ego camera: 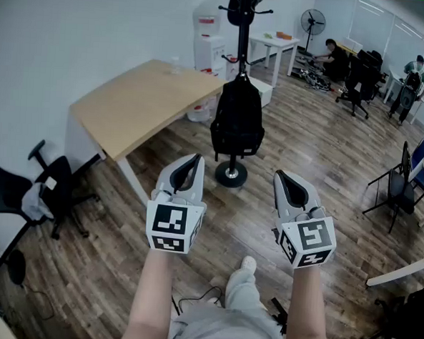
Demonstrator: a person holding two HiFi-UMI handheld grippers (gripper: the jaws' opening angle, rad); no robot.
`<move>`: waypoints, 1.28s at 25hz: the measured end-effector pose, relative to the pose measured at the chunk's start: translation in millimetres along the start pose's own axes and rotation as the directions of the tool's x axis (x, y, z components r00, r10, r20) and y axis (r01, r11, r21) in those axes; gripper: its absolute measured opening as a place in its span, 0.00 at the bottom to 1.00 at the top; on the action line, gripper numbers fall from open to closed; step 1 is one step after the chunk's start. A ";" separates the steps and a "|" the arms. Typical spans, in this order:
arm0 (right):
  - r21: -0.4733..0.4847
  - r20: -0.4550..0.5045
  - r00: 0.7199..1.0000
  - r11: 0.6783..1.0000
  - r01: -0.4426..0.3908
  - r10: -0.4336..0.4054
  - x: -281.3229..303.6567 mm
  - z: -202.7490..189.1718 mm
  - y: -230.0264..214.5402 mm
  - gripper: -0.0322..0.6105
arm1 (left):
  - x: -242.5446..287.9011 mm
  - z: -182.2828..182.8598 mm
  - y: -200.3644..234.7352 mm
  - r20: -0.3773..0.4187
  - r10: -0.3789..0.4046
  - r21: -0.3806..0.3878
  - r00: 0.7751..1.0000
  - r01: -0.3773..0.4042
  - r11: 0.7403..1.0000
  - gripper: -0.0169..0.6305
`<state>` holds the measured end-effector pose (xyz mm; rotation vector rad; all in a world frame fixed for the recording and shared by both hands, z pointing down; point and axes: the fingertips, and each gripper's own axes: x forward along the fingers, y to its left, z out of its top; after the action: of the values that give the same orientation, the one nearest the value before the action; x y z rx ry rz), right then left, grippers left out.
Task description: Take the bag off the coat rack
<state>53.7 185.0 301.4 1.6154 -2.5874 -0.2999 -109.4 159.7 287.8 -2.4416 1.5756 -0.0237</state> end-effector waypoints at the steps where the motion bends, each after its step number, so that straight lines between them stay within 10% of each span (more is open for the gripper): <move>1: 0.000 -0.001 1.000 1.000 0.001 -0.001 1.3 -0.8 -0.6 0.05 | 1.5 -0.7 -0.4 -0.001 -0.002 -0.003 1.000 0.002 1.000 0.05; 32: -0.037 -0.009 0.995 0.995 -0.095 0.095 194.2 -28.6 -161.9 0.05 | 251.5 -21.7 27.5 -0.039 0.074 -0.044 0.996 -0.076 0.996 0.05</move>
<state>115.2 -61.5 288.6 1.4733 -2.6266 -0.3335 -31.5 -81.6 274.8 -2.4275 1.7004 -0.0217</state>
